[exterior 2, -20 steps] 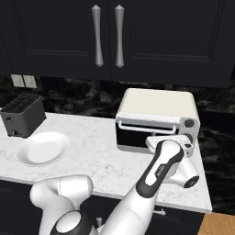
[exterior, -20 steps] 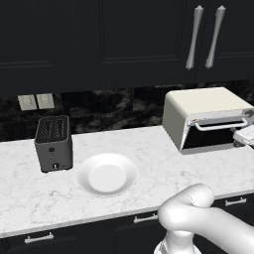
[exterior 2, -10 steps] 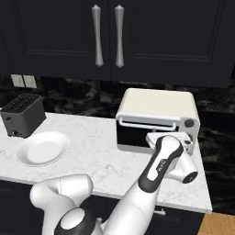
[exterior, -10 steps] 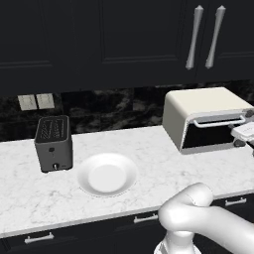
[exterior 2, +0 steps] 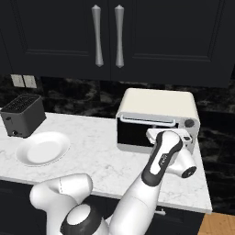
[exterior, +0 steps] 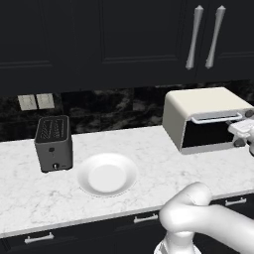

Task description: Pick up the kebab skewer and baguette bread, and place them inside the toaster oven. Close the toaster oven door and start by setting the timer.

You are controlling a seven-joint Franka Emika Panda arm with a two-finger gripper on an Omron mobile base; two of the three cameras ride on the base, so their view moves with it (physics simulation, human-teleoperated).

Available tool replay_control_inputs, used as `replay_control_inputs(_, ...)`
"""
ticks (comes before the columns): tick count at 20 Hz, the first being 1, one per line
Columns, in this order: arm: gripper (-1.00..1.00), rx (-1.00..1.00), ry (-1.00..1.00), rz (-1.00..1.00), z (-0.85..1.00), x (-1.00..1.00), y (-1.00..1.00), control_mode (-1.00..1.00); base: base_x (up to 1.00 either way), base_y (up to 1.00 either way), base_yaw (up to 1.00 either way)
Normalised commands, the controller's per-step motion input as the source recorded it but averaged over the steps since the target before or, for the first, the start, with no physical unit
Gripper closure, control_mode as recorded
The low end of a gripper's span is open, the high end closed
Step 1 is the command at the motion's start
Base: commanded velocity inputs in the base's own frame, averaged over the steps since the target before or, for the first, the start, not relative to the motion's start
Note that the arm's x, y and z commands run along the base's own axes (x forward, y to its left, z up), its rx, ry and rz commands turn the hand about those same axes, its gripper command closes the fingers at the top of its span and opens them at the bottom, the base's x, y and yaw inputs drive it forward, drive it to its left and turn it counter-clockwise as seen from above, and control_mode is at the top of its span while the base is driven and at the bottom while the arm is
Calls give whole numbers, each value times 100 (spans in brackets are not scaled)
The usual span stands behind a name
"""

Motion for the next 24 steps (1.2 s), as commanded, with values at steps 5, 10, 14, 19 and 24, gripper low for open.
replay_control_inputs(5, -100, 0, 0, 0, 0, 35, 0, -100, 0, 0, 0)
replay_control_inputs(10, -100, 0, 0, 0, 0, 18, 0, -100, 0, 0, 0)
replay_control_inputs(14, -100, 0, 0, -1, 0, -41, -16, -100, 0, 0, 0)
replay_control_inputs(19, -100, 0, 0, -2, 7, -59, -23, -100, 0, 0, 0)
replay_control_inputs(24, -100, 0, 0, -5, 2, -66, -29, -100, 0, 0, 0)
